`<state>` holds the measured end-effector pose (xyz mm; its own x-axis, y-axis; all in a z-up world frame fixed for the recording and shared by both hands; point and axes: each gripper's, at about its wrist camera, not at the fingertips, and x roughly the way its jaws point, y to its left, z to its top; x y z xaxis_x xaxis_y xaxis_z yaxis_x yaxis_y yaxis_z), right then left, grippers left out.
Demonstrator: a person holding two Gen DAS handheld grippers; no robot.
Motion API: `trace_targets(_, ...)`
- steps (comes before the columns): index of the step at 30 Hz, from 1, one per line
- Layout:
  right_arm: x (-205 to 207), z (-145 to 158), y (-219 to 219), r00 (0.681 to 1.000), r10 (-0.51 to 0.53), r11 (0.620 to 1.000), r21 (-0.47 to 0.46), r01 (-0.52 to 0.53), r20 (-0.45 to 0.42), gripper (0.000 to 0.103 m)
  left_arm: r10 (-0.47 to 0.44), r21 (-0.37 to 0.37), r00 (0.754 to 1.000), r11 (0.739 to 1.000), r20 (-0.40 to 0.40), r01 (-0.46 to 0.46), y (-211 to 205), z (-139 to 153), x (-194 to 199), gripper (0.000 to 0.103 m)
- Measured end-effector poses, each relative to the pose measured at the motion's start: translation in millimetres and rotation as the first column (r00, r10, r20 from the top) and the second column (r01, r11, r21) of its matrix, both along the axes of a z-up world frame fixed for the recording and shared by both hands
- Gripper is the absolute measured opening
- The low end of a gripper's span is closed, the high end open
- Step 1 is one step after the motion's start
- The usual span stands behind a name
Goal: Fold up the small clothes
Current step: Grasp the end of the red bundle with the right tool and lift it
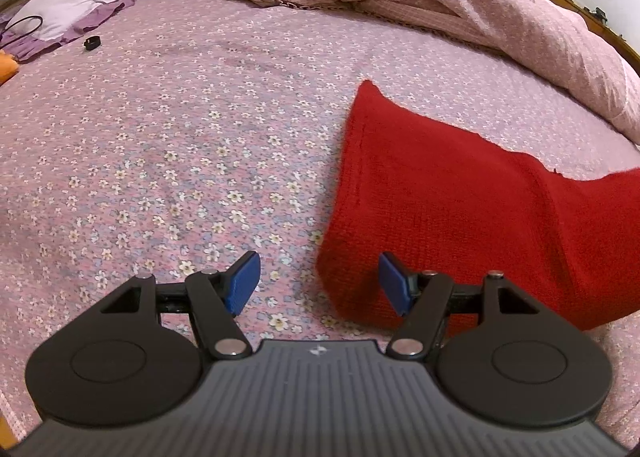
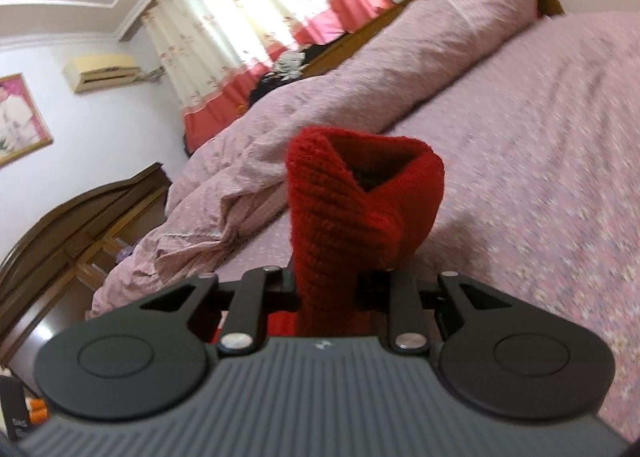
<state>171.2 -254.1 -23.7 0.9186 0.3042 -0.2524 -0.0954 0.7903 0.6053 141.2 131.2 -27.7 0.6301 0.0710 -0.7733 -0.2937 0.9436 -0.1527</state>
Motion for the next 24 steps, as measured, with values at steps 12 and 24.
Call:
trace_targets(12, 11, 29, 33, 0.995, 0.075, 0.995, -0.064, -0.071, 0.066, 0.025, 0.008, -0.013, 1.0, 1.0, 0.002, -0.008, 13, 0, 1, 0.071)
trace_targets(24, 18, 43, 66, 0.985, 0.147, 0.985, -0.109, -0.136, 0.095, 0.025, 0.013, -0.034, 1.0, 0.999, 0.003, -0.013, 23, -1, 0, 0.071)
